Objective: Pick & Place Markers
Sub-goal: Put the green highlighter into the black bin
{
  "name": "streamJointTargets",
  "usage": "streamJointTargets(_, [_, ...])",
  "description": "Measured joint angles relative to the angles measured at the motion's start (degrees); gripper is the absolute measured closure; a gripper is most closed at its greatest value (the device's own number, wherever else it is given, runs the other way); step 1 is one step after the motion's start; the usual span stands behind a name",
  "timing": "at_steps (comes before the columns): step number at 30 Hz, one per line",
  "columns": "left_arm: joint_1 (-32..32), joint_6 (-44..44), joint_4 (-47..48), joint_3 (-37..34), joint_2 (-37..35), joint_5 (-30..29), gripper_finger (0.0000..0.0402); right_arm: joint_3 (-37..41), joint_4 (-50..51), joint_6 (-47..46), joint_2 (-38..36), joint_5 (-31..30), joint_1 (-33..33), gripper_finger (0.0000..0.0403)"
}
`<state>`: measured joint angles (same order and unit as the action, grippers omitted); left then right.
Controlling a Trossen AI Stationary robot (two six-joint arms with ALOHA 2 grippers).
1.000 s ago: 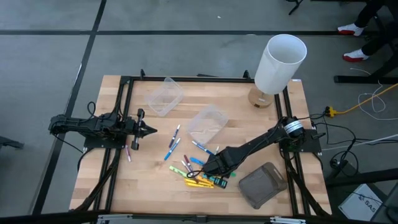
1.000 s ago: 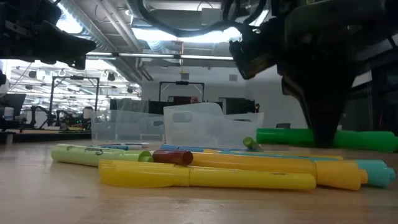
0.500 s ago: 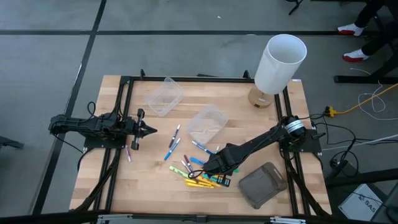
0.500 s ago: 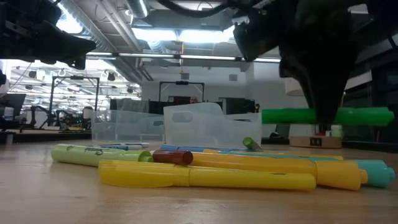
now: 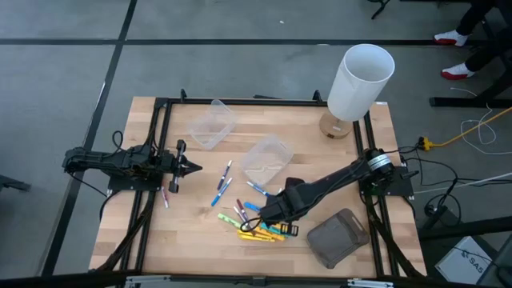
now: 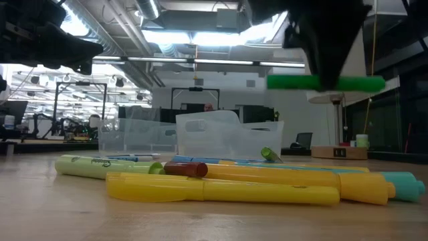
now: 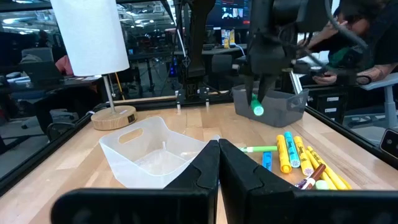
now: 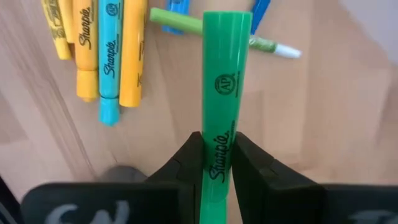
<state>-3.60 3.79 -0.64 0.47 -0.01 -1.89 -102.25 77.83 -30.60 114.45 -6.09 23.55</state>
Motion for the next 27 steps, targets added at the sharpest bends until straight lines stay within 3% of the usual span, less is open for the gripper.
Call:
streamJointTargets(7, [0.02,0.00,0.01,0.00,0.00,0.00,0.0398,-4.92,3.70,2.83,-0.89,-3.40,0.00,0.0342])
streamJointTargets(27, [0.02,0.00,0.00,0.01,0.00,0.00,0.0398,-5.19,11.36,4.97,-9.03,-6.81,4.26,0.0342])
